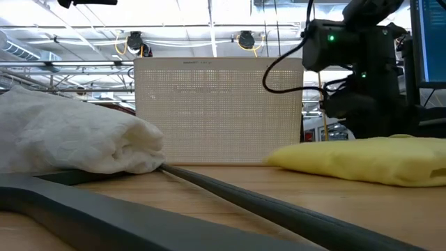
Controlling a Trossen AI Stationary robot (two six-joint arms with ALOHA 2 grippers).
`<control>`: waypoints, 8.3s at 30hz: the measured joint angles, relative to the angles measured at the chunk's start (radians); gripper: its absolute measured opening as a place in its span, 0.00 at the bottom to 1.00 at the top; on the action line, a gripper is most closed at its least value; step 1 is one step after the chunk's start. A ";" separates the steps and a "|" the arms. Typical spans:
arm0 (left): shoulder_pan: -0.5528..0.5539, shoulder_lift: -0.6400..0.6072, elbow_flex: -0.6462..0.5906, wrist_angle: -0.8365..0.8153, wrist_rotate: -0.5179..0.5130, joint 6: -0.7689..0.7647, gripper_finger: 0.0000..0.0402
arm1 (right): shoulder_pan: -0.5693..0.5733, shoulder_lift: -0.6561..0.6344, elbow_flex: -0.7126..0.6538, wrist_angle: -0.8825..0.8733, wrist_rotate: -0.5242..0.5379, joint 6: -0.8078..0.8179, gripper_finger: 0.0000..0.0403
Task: Pick & Place Cloths
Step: Put the yellow shirt into the white bin, then put the white shirt into the white bin
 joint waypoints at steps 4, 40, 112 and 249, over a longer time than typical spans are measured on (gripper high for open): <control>0.000 0.000 0.000 0.000 0.000 0.000 0.81 | 0.017 0.001 -0.035 0.064 -0.012 0.048 0.45; 0.000 0.000 0.000 0.039 0.010 0.026 0.81 | 0.042 -0.407 -0.071 0.917 -0.306 0.025 0.06; 0.000 0.000 0.000 0.059 0.028 -0.007 0.81 | -0.770 0.043 0.769 0.383 -0.638 -1.389 0.06; 0.000 -0.103 0.001 0.073 0.314 0.076 0.81 | -0.024 0.345 1.006 0.436 -0.235 -1.140 0.56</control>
